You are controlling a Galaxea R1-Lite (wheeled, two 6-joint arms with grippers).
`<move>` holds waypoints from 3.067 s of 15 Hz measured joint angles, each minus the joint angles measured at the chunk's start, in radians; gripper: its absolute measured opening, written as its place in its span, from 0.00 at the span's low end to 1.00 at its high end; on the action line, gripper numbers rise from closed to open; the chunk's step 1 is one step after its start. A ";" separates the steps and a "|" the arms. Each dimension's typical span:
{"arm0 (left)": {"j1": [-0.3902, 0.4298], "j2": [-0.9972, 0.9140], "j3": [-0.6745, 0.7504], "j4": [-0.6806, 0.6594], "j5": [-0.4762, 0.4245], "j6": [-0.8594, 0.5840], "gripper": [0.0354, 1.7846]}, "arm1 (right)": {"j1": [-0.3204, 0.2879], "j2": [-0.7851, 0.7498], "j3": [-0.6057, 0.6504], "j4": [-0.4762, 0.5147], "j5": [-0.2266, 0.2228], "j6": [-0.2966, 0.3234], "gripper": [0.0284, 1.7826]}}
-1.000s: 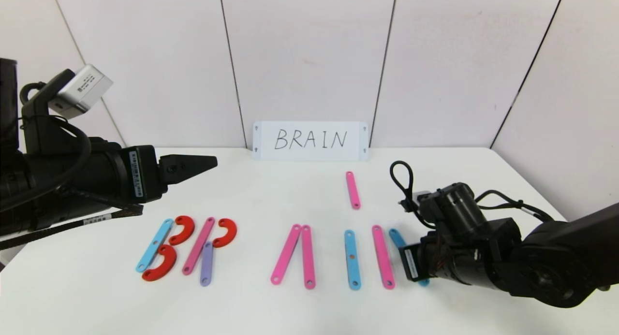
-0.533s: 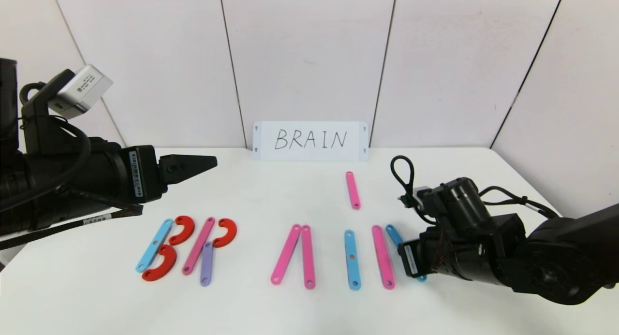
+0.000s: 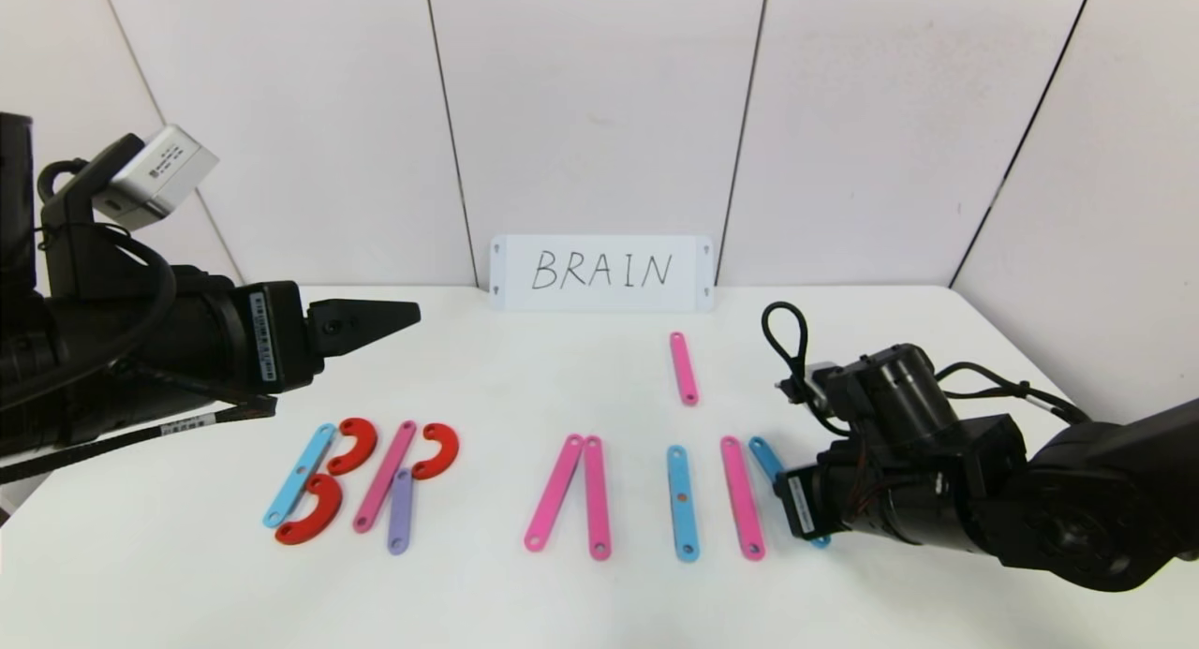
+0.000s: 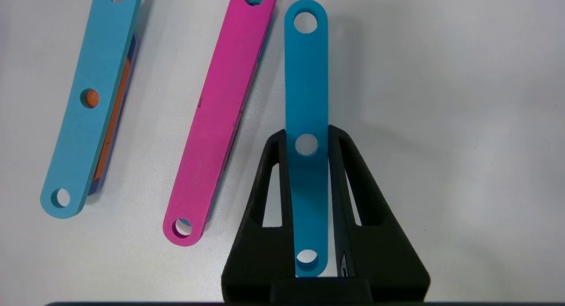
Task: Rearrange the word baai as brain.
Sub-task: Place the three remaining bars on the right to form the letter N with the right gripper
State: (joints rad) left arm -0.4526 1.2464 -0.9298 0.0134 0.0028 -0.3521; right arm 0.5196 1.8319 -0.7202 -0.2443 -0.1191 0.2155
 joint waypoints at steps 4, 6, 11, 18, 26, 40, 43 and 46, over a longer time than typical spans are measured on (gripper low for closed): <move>0.000 0.000 0.000 0.000 0.000 0.000 0.95 | 0.002 0.005 -0.004 -0.001 0.000 -0.014 0.14; 0.000 0.000 0.000 0.000 0.000 0.000 0.95 | 0.002 0.003 0.002 -0.002 0.000 -0.018 0.14; 0.000 0.000 0.000 0.000 0.000 0.000 0.95 | -0.011 0.000 0.011 -0.003 0.020 -0.047 0.14; 0.000 0.001 0.000 0.000 0.000 0.000 0.95 | -0.074 -0.027 0.040 -0.013 0.139 -0.220 0.14; 0.000 0.002 0.000 0.000 0.000 0.000 0.95 | -0.083 -0.023 0.029 -0.016 0.133 -0.228 0.14; 0.000 0.002 0.000 0.000 0.000 0.000 0.95 | -0.084 -0.009 0.020 -0.016 0.148 -0.291 0.14; 0.000 0.002 0.000 0.000 0.000 0.000 0.95 | -0.084 -0.003 0.014 -0.017 0.148 -0.292 0.14; 0.000 0.003 0.000 0.000 0.000 0.000 0.95 | -0.084 0.007 0.005 -0.017 0.148 -0.292 0.14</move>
State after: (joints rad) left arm -0.4526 1.2489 -0.9298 0.0138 0.0028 -0.3517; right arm 0.4353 1.8391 -0.7153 -0.2617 0.0287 -0.0764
